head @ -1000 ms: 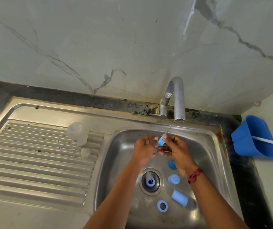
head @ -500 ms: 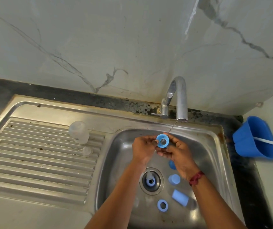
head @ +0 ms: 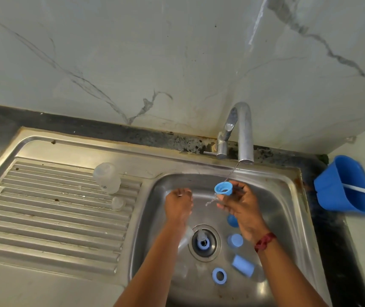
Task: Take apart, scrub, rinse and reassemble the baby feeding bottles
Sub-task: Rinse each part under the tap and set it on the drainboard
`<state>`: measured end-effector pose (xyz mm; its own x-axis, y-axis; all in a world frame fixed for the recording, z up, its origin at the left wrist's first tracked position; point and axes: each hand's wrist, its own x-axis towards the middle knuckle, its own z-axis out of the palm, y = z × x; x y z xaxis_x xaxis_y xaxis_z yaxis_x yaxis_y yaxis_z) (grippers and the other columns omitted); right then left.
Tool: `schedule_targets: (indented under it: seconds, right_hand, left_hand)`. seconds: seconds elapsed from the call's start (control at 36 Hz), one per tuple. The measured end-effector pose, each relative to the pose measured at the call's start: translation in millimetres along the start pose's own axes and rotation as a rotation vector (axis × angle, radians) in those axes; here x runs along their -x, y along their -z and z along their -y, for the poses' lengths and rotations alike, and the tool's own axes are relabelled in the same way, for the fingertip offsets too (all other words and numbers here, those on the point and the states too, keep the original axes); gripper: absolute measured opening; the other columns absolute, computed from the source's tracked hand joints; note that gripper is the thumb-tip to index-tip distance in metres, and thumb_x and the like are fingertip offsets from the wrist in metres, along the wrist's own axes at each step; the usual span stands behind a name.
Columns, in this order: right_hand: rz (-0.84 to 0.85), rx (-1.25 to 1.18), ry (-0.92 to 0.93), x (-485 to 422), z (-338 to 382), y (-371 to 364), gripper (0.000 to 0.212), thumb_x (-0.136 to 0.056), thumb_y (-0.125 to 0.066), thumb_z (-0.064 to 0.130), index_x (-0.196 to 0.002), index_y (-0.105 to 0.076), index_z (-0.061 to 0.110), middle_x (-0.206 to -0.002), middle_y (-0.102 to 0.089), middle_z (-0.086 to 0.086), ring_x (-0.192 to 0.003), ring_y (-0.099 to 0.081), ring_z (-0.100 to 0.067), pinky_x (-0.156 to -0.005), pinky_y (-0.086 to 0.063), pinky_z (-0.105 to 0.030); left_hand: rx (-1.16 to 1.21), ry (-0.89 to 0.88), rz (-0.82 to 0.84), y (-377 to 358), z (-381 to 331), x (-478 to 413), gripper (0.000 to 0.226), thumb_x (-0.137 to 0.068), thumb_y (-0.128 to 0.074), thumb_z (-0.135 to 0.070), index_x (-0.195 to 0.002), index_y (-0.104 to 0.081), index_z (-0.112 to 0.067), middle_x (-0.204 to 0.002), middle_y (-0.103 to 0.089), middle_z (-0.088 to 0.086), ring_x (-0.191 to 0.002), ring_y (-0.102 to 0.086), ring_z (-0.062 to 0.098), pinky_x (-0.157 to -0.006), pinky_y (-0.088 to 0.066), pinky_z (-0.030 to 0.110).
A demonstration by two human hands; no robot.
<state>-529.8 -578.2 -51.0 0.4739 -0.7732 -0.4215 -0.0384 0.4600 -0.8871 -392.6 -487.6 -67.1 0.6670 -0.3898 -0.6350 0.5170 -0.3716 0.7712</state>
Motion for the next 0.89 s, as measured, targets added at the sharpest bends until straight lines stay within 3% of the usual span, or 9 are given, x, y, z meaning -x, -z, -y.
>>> schedule_targets:
  seconds: [0.11, 0.22, 0.39, 0.64, 0.89]
  right_hand:
    - [0.145, -0.131, -0.101, 2, -2, -3, 0.051, -0.073, -0.074, 0.008, -0.122, -0.058, 0.009, -0.119, -0.068, -0.019, -0.105, -0.069, -0.035, -0.076, -0.06, -0.04]
    - [0.172, -0.409, -0.206, 2, -5, -4, 0.044, -0.089, -0.056, 0.03, -0.123, -0.059, 0.003, -0.113, -0.07, -0.02, -0.095, -0.072, -0.026, -0.072, -0.06, -0.038]
    - [0.243, -0.622, -0.364, 1, -14, -9, 0.045, -0.099, -0.041, 0.033, -0.126, -0.062, 0.004, -0.086, -0.066, -0.013, -0.065, -0.066, -0.019, -0.056, -0.059, -0.031]
    - [0.189, -0.496, -0.415, -7, -15, -26, 0.045, -0.1, -0.037, 0.035, -0.111, -0.071, 0.009, -0.059, -0.045, -0.001, -0.047, -0.044, -0.01, -0.041, -0.038, -0.02]
    - [0.207, -0.538, -0.379, -12, -5, -36, 0.04, -0.101, -0.035, 0.03, -0.099, -0.067, 0.006, -0.05, -0.04, 0.001, -0.04, -0.037, -0.008, -0.035, -0.033, -0.019]
  left_hand:
    - [0.024, 0.024, -0.018, 7, 10, 2, 0.018, -0.093, -0.055, -0.012, -0.077, -0.064, -0.013, -0.065, -0.059, 0.005, -0.06, -0.051, 0.018, -0.059, -0.042, 0.029]
    - [0.055, 0.045, -0.04, 14, 14, 1, 0.019, -0.093, -0.055, -0.01, -0.077, -0.064, -0.011, -0.063, -0.057, 0.005, -0.057, -0.047, 0.018, -0.054, -0.037, 0.027]
    - [0.055, 0.062, -0.05, 21, 17, 1, 0.018, -0.091, -0.053, -0.007, -0.077, -0.065, -0.01, -0.061, -0.055, 0.005, -0.055, -0.045, 0.017, -0.051, -0.035, 0.026]
    - [0.021, 0.04, -0.046, 27, 21, 0, 0.019, -0.089, -0.052, -0.007, -0.079, -0.066, -0.011, -0.066, -0.059, 0.005, -0.061, -0.049, 0.017, -0.056, -0.041, 0.03]
    - [0.048, 0.041, -0.078, 32, 20, -5, 0.017, -0.089, -0.058, -0.012, -0.075, -0.068, -0.013, -0.064, -0.061, 0.004, -0.059, -0.051, 0.017, -0.057, -0.042, 0.029]
